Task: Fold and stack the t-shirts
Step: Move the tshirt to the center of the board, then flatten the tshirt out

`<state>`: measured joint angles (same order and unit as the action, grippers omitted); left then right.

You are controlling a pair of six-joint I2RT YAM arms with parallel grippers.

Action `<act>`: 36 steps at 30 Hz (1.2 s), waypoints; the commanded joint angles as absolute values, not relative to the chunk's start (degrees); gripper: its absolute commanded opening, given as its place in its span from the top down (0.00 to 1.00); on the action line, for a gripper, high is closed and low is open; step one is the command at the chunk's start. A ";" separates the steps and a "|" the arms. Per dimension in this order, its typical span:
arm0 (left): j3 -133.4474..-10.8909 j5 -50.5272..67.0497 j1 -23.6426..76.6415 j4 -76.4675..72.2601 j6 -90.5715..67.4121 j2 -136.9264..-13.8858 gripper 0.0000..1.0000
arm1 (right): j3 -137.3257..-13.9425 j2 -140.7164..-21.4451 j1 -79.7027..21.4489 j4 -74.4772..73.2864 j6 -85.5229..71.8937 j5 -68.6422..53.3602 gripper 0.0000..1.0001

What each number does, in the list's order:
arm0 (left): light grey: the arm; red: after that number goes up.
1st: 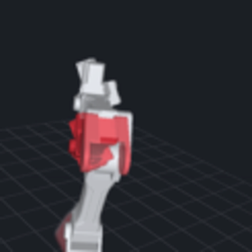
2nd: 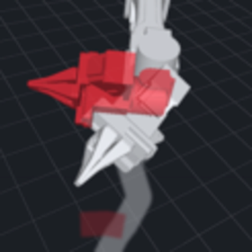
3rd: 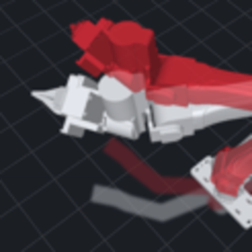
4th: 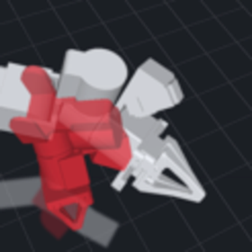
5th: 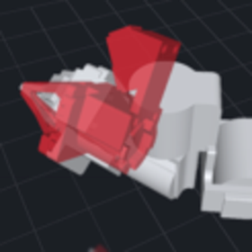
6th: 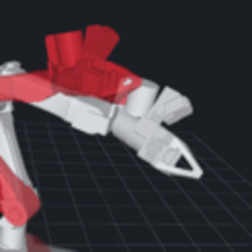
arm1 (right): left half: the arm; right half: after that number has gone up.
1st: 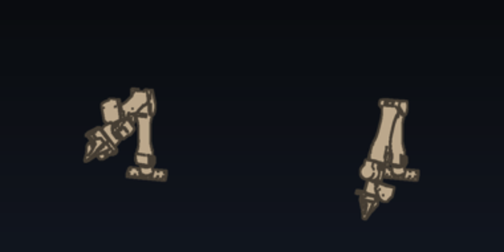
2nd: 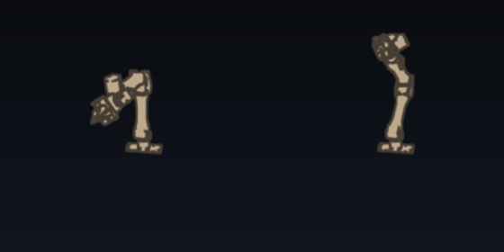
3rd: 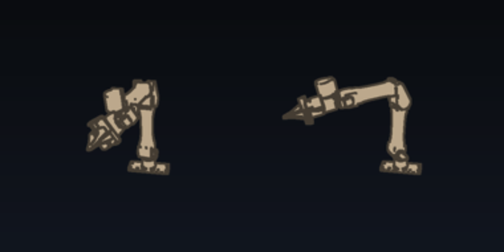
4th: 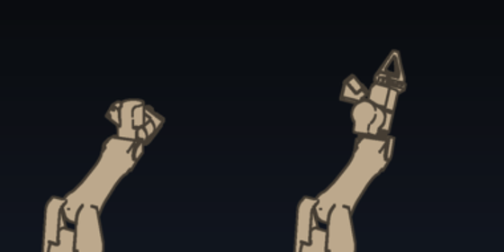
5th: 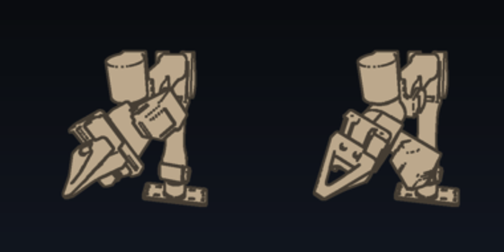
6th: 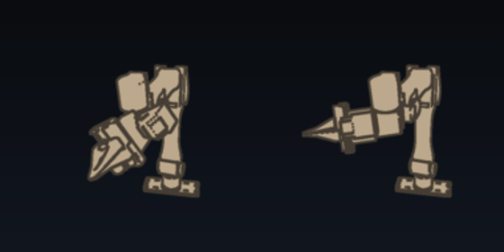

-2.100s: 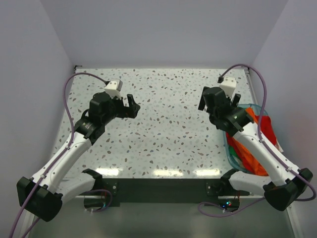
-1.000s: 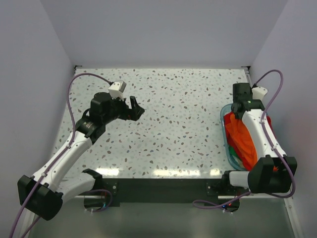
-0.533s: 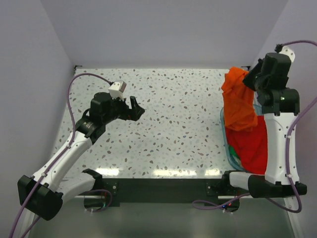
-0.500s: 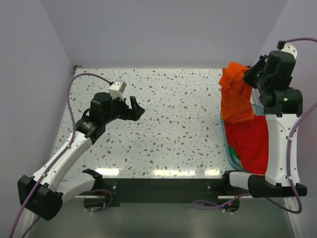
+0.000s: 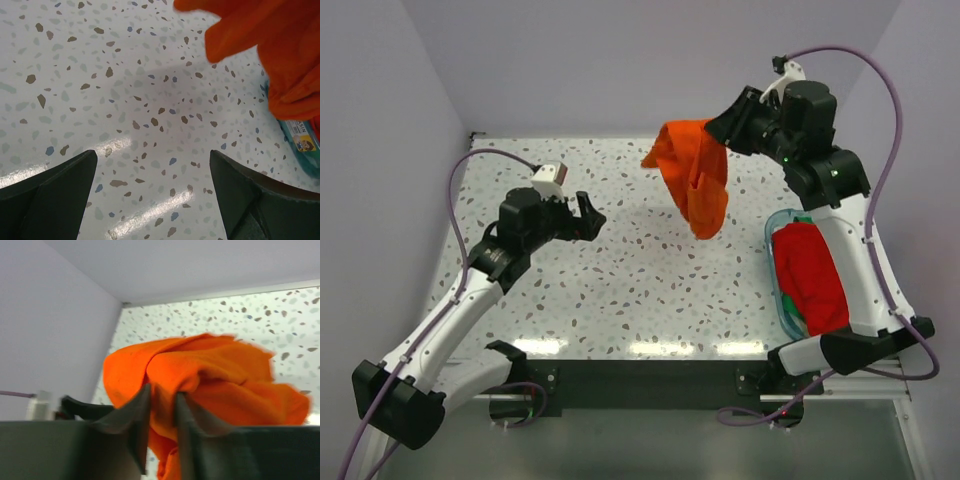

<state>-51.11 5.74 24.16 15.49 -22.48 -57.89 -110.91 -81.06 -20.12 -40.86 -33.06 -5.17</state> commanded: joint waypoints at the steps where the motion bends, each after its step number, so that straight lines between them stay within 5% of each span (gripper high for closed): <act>1: -51.59 3.17 24.08 15.03 -24.70 -56.43 0.01 | -104.17 -82.61 -20.21 -36.12 -32.79 -6.50 0.62; 4: -50.63 2.90 23.99 15.29 -26.01 -56.51 0.02 | -96.79 -82.62 -20.21 -36.74 -31.47 -4.67 0.41; 9: -47.12 2.98 24.08 14.42 -29.61 -58.35 0.10 | -75.99 -77.18 -20.56 -32.17 -32.61 -1.32 0.33; 18: -39.38 7.47 30.23 1.78 -38.31 -67.84 0.20 | -52.85 -73.12 -29.70 -24.71 -33.40 5.54 0.34; 25: -44.46 4.75 39.36 -5.44 -40.87 -81.63 0.23 | -47.47 -73.21 -33.31 -20.40 -33.05 11.86 0.34; 36: -52.11 4.13 40.34 -14.85 -43.24 -99.31 0.32 | -42.10 -75.67 -33.31 -13.28 -31.73 11.60 0.32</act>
<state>-48.82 5.43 40.16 -8.23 -41.87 -97.30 -43.09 -74.78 -33.10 -18.44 -32.01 9.56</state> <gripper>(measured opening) 0.692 0.684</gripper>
